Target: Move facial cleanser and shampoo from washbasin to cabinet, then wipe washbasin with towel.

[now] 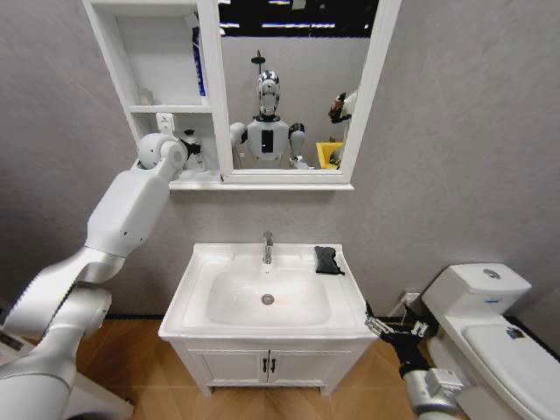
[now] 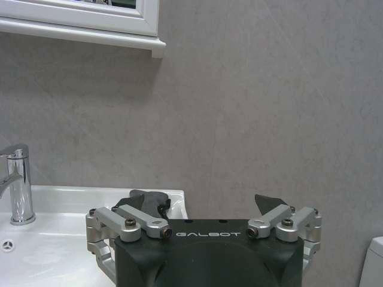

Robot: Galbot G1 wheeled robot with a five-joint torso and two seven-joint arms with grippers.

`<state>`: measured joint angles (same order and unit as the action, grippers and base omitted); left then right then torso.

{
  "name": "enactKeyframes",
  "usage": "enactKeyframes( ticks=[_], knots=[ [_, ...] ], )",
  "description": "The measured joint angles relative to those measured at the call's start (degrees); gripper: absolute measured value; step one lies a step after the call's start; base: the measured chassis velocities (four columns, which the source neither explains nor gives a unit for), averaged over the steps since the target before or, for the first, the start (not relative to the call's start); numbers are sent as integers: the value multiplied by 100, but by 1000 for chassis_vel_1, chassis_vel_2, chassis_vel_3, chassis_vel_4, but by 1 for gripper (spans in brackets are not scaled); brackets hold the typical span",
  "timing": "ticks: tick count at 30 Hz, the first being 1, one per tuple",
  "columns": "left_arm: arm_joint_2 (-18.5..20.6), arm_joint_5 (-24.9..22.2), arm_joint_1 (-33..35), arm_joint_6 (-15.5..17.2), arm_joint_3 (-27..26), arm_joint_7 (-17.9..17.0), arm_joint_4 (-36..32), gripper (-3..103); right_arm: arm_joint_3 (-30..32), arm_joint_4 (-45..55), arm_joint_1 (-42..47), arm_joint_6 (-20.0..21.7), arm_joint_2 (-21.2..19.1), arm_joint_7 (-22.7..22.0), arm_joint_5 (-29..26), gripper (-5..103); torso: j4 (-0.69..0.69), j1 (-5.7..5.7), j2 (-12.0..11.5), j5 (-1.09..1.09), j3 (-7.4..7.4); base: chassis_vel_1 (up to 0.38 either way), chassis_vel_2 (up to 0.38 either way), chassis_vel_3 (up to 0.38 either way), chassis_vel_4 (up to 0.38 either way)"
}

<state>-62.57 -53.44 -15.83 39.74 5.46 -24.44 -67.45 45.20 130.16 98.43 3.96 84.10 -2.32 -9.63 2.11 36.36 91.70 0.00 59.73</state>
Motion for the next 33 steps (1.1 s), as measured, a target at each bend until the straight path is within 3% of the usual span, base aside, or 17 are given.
enactKeyframes(
  ticks=[5, 7, 9, 14, 16, 18, 20, 21, 23, 24, 27, 28, 30, 31, 32, 33],
  knots=[
    [50, 43, 9, -33, -115, 2, -78, 80, -3, -7, 28, -30, 13, 0, -1, 100, 0, 0, 0, 0, 0, 0, 0, 0, 0],
    [73, 43, 19, -33, -136, 1, -126, 80, -4, -7, 28, -32, 14, 0, 0, 100, 0, 0, 0, 1, 0, 0, 0, 0, 0],
    [225, 27, 119, -33, -217, -28, -479, 95, -11, -11, 16, -33, 12, -1, 4, 100, 1, 0, 1, 0, 0, 0, 0, 0, 0],
    [477, -197, 369, -26, -404, -321, -1297, 100, -41, -15, -23, -28, 25, -2, 19, 100, 0, 0, 1, 0, -1, 0, 0, 0, 0],
    [786, -467, 678, -2, -616, -608, -2000, 100, -45, -15, -29, -19, 44, -5, 35, 100, -2, 0, 1, 2, -1, 0, 0, 0, 0],
    [928, -598, 838, 13, -725, -722, -2286, 100, -45, -15, -34, -13, 44, -6, 37, 100, 0, 0, 1, -1, -1, 0, 0, 0, 0],
    [1346, -935, 1233, 55, -958, -942, -2994, 100, -47, -28, -54, -6, 39, -6, 47, 100, 2, 0, 1, -2, -1, 0, 0, 0, 0],
    [1346, -935, 1233, 55, -958, -942, -2994, 100, -47, -28, -54, -6, 39, -6, 47, 100, 2, 0, 1, -2, -1, 0, 0, 0, 0],
    [1833, -1232, 1866, 37, -1280, -1254, -3896, 100, -86, -44, -103, 7, 44, -6, 78, 100, 2, -2, 1, -1, -1, 0, 0, 0, 0],
    [1833, -1232, 1866, 37, -1280, -1254, -3896, 100, -86, -44, -103, 7, 44, -6, 78, 100, 2, -2, 1, -1, -1, 0, 0, 0, 0],
    [2361, -1353, 3075, -68, -2018, -1371, -4897, 100, -153, -38, -127, 51, 60, -3, 118, 100, 0, -2, 1, 1, -1, 0, 0, 0, 0],
    [2361, -1353, 3075, -68, -2018, -1371, -4897, 100, -153, -38, -127, 51, 60, -3, 118, 100, 0, -2, 1, 1, -1, 0, 0, 0, 0],
    [2443, -1293, 3832, -148, -2526, -1383, -5277, 100, -170, -24, -127, 63, 61, 0, 128, 100, 0, -2, 1, 1, -2, 0, 0, 0, 0],
    [2415, -1176, 4533, -199, -2943, -1304, -5575, 100, -176, -4, -128, 67, 58, 2, 135, 100, 0, -2, 1, 1, -2, 0, 0, 0, 0],
    [2415, -1176, 4533, -199, -2943, -1304, -5575, 100, -176, -4, -128, 67, 58, 2, 135, 100, 0, -2, 1, 1, -2, 0, 0, 0, 0],
    [2234, -843, 5578, -292, -3522, -1061, -5974, 100, -180, 34, -129, 81, 47, 5, 140, 100, -1, -2, 1, -2, -1, 0, 0, 0, 0]
  ],
)
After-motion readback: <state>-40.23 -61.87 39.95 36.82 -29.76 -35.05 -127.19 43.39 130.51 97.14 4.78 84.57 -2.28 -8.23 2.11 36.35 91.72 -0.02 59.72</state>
